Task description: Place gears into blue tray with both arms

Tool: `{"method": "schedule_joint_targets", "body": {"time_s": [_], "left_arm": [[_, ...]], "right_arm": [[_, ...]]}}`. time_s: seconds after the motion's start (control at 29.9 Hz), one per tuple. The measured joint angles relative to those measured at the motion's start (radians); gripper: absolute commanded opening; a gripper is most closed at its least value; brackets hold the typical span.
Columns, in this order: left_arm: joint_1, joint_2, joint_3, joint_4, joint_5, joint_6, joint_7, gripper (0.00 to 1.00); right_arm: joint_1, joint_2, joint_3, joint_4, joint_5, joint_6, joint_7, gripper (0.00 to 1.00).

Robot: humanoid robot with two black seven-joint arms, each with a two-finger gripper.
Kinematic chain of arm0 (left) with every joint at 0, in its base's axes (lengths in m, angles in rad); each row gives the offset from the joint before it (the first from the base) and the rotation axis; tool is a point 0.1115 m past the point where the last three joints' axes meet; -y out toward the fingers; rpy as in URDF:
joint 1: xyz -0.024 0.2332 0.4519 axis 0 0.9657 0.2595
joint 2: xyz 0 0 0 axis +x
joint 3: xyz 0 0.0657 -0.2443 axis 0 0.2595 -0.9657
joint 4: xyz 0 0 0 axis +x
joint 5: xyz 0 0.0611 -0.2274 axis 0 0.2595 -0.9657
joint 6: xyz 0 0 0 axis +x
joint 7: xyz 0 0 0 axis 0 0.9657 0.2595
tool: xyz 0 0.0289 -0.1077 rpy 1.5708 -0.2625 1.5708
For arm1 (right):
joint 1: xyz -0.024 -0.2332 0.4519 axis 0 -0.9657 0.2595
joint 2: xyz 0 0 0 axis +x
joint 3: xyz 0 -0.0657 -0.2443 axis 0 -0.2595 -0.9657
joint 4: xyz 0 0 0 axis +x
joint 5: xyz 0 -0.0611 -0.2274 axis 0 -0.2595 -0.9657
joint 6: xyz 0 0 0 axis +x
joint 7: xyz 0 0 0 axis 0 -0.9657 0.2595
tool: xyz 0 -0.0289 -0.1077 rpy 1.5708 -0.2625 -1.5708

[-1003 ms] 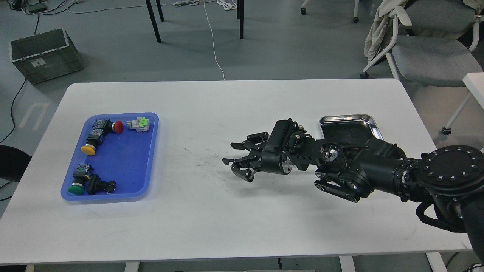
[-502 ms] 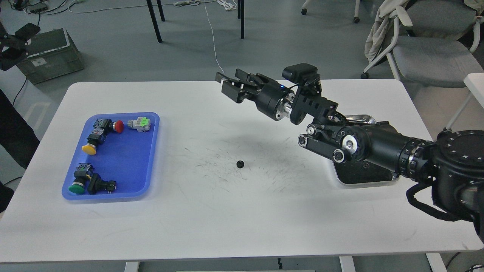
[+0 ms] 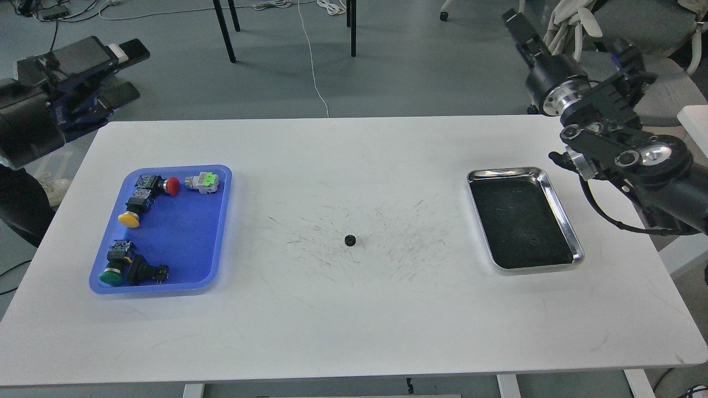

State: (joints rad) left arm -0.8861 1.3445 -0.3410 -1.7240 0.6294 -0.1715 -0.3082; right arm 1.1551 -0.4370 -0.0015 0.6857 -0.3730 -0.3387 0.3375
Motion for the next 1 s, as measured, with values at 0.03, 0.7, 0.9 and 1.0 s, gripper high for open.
{"method": "schedule_joint_targets", "body": {"time_s": [0.03, 0.7, 0.9, 1.0], "left_arm": [[0.002, 0.000, 0.000, -0.014, 0.004, -0.007, -0.004, 0.98], [0.005, -0.224, 0.073, -0.038, 0.616, 0.106, -0.045, 0.88], [-0.001, -0.305, 0.130, -0.029, 0.791, 0.109, -0.024, 0.86], [-0.009, -0.370, 0.163, -0.014, 0.974, 0.113, -0.023, 0.86]], "right_arm": [[-0.010, -0.021, 0.000, 0.004, 0.032, 0.001, -0.002, 0.85], [-0.137, -0.329, 0.006, 0.144, 0.240, -0.013, -0.005, 0.87], [-0.152, -0.336, 0.007, 0.146, 0.241, -0.018, -0.005, 0.87], [-0.153, -0.336, 0.007, 0.146, 0.241, -0.019, -0.005, 0.87]]}}
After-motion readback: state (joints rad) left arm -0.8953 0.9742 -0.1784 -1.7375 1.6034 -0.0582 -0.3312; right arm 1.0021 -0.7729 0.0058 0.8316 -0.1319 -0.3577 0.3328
